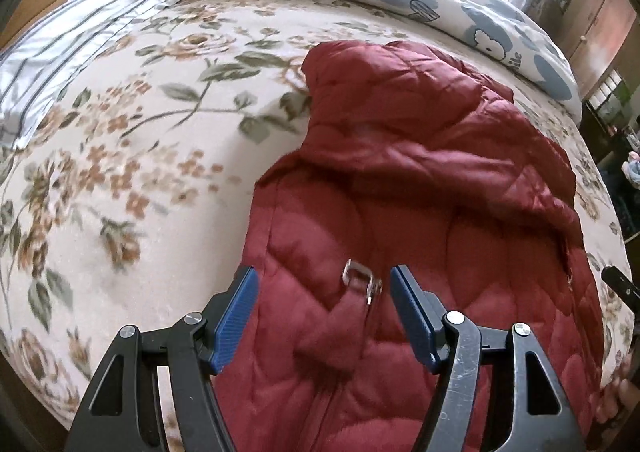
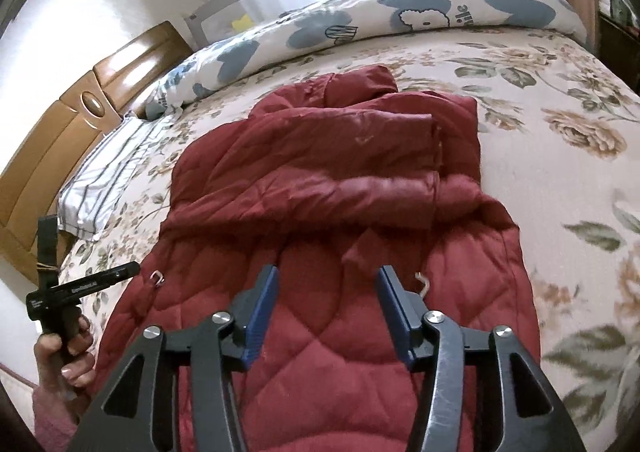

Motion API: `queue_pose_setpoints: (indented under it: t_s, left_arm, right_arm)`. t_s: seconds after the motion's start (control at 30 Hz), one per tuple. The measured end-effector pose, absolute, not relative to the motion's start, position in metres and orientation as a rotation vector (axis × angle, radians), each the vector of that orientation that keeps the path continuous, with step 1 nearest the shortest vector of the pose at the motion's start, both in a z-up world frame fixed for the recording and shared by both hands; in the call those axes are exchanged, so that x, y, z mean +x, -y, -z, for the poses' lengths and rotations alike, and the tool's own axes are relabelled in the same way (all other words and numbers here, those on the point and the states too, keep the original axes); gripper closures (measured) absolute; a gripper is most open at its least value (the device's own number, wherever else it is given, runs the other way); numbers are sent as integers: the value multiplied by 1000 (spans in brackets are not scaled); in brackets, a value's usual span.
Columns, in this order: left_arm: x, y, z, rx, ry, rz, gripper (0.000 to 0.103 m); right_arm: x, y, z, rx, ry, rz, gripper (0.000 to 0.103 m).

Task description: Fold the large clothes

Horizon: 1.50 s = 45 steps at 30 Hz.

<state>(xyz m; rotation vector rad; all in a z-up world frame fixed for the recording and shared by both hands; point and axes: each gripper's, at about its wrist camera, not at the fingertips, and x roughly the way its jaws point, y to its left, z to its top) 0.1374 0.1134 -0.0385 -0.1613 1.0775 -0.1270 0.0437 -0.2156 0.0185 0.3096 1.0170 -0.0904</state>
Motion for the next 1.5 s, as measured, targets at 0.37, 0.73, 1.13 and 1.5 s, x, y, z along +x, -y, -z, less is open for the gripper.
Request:
queue_pose_setpoints:
  t_s: [0.37, 0.73, 1.13, 1.5]
  left_arm:
    - [89, -143, 37, -203, -1083, 139, 35]
    - [48, -171, 36, -229, -1090, 137, 30]
    - [16, -181, 39, -209, -1126, 163, 29]
    - [3, -189, 62, -253, -1197, 212, 28]
  right_arm:
    - [-17, 220, -31, 299, -1031, 119, 41]
    - [-79, 252, -21, 351, -1061, 223, 40]
    - [-131, 273, -18, 406, -1095, 290, 37]
    - [-146, 267, 2, 470, -1147, 239, 37]
